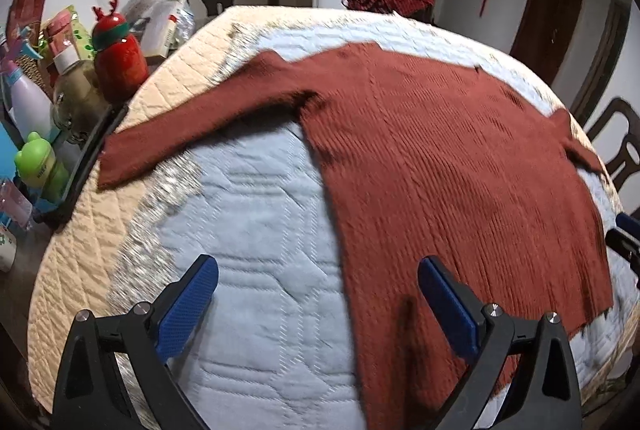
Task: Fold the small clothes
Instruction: 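Grasp the cuff of the sleeve nearest the left gripper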
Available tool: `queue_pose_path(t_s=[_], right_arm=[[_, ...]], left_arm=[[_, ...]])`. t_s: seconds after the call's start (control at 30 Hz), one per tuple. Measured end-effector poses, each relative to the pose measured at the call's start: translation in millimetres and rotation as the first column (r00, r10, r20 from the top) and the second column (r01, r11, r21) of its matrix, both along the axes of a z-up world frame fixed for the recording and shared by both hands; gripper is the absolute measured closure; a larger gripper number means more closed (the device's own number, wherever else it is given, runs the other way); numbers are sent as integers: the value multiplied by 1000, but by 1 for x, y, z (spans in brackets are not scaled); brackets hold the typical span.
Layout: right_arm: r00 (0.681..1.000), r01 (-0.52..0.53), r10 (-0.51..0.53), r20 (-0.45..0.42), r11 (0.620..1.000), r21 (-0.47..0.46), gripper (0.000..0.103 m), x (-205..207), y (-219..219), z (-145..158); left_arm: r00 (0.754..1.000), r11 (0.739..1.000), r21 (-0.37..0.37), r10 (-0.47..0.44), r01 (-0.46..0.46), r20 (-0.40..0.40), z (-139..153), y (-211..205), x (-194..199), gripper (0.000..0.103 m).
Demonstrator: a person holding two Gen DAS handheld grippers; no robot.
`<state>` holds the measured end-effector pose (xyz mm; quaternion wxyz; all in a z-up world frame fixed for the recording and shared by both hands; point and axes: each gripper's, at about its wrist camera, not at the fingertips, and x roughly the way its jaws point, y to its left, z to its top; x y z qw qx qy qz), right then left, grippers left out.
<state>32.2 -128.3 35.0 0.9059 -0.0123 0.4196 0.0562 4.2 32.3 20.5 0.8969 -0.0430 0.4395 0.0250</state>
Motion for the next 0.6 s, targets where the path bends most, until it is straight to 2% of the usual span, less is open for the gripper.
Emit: queue_pose_path(t_s=[0.33,0.43,0.6], right_arm=[[997,-72,71,14,997,15,30,27,33,1],[995,-97,97,13,995,18,30,36,43,0],[991,-130,130,13,991,13,30,48,59,-1]], left_arm=[[987,987,-52,152,-149,58,11,71,16,7],[976,973,-96,214,-209,50,6,99,23,9],[958,942,-188,285,-278,12,-8,135,31,20]])
